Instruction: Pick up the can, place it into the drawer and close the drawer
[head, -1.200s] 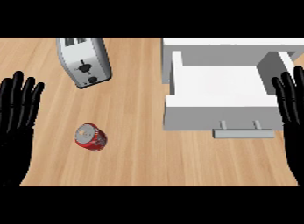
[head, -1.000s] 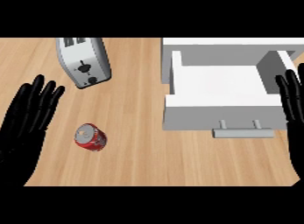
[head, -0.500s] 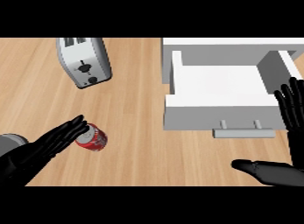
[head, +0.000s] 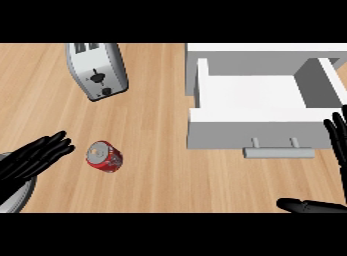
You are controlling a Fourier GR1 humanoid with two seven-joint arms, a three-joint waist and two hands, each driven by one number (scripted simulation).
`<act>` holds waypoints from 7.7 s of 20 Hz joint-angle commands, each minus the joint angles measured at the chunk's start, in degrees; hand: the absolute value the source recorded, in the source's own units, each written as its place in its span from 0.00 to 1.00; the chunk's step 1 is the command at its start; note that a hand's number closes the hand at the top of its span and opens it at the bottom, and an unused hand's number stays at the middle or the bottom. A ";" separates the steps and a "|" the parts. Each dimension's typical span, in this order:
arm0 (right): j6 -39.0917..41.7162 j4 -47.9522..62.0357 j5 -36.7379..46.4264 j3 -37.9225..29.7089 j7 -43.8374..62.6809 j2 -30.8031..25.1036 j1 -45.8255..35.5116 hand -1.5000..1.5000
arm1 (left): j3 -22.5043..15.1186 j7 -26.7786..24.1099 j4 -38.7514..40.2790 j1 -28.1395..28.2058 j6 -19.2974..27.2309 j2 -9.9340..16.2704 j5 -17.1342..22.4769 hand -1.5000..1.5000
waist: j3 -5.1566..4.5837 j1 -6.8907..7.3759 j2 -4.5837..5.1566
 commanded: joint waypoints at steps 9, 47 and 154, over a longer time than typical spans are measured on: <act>4.52 -1.16 -1.14 -2.35 -3.99 1.18 7.08 0.00 | 0.91 2.91 5.51 -3.02 -2.17 -6.76 -5.92 0.00 | -0.01 -0.13 0.01; 9.08 1.72 0.12 -6.06 -7.31 3.65 5.11 0.00 | 2.48 -45.44 55.66 -15.14 -3.23 -10.34 -49.31 0.00 | -0.04 -0.36 0.10; 13.01 -5.38 -9.49 -15.34 -1.28 1.75 6.45 0.00 | -12.90 2.94 49.45 -63.09 62.62 -27.38 -35.44 1.00 | 0.03 -1.23 0.15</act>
